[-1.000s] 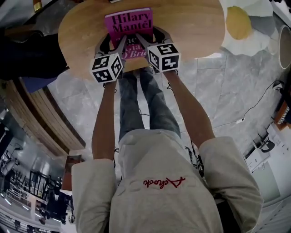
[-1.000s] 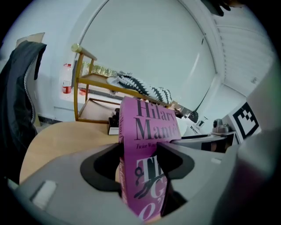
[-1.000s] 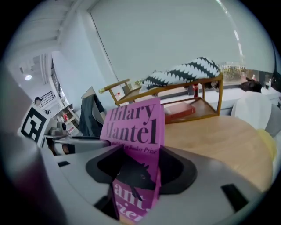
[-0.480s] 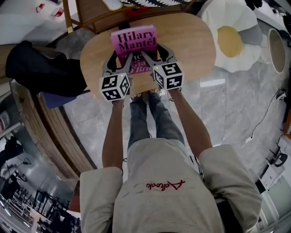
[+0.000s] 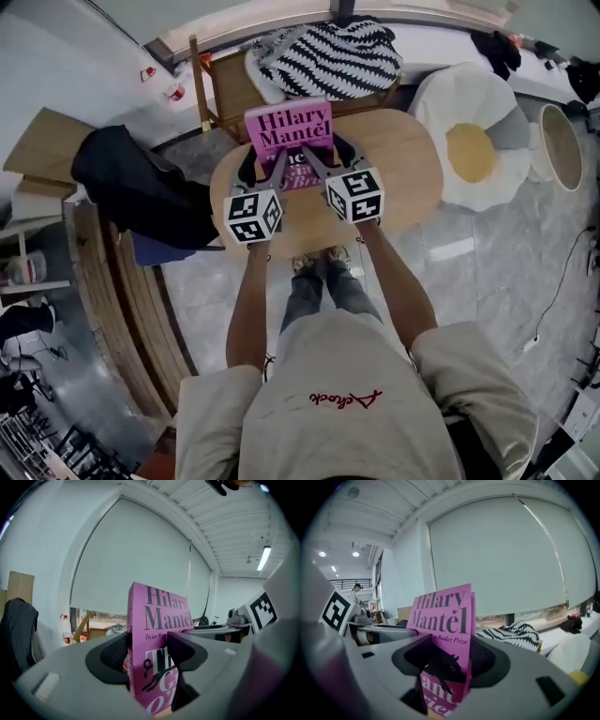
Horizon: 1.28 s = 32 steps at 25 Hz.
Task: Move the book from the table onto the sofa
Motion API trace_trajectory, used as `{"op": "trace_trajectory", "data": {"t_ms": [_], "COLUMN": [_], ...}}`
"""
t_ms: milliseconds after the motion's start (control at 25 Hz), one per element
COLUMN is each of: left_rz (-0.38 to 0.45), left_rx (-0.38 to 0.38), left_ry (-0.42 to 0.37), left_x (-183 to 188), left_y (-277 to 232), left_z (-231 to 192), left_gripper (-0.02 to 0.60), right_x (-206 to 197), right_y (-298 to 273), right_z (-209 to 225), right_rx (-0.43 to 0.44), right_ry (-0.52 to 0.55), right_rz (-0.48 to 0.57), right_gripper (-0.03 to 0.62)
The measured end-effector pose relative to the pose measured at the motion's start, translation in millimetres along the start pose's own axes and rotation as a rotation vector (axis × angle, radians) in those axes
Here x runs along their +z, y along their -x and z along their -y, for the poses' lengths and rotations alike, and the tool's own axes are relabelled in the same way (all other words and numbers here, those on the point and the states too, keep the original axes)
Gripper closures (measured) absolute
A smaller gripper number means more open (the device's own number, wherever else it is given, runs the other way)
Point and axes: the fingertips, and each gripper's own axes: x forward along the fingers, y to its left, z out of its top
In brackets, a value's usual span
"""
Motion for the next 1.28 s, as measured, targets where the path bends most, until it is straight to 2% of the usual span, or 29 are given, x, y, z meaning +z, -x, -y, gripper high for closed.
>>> {"op": "trace_trajectory", "data": {"t_ms": [320, 680, 960, 1280], "left_rz": [0.117, 0.206, 0.231, 0.219], "left_rx": [-0.013, -0.026, -0.048, -0.148], "left_ry": [-0.051, -0.097, -0.124, -0.134], "left_x": [89, 148, 172, 171], "left_y": [14, 35, 42, 28], "left_z": [5, 13, 6, 31], "left_gripper": [0.313, 0.313, 0.313, 0.313], "right_x": [89, 147, 169, 168], "right_y": [10, 26, 26, 47], "right_z": [-10, -25, -37, -17], "right_rx": [0.000, -0.005, -0.025, -0.123], "right_ry": [0.069, 0.119, 0.128, 0.125], "right_rz": [0.117, 0.213, 0.244, 0.241], "right_gripper": [0.338, 0.338, 0.338, 0.338]}}
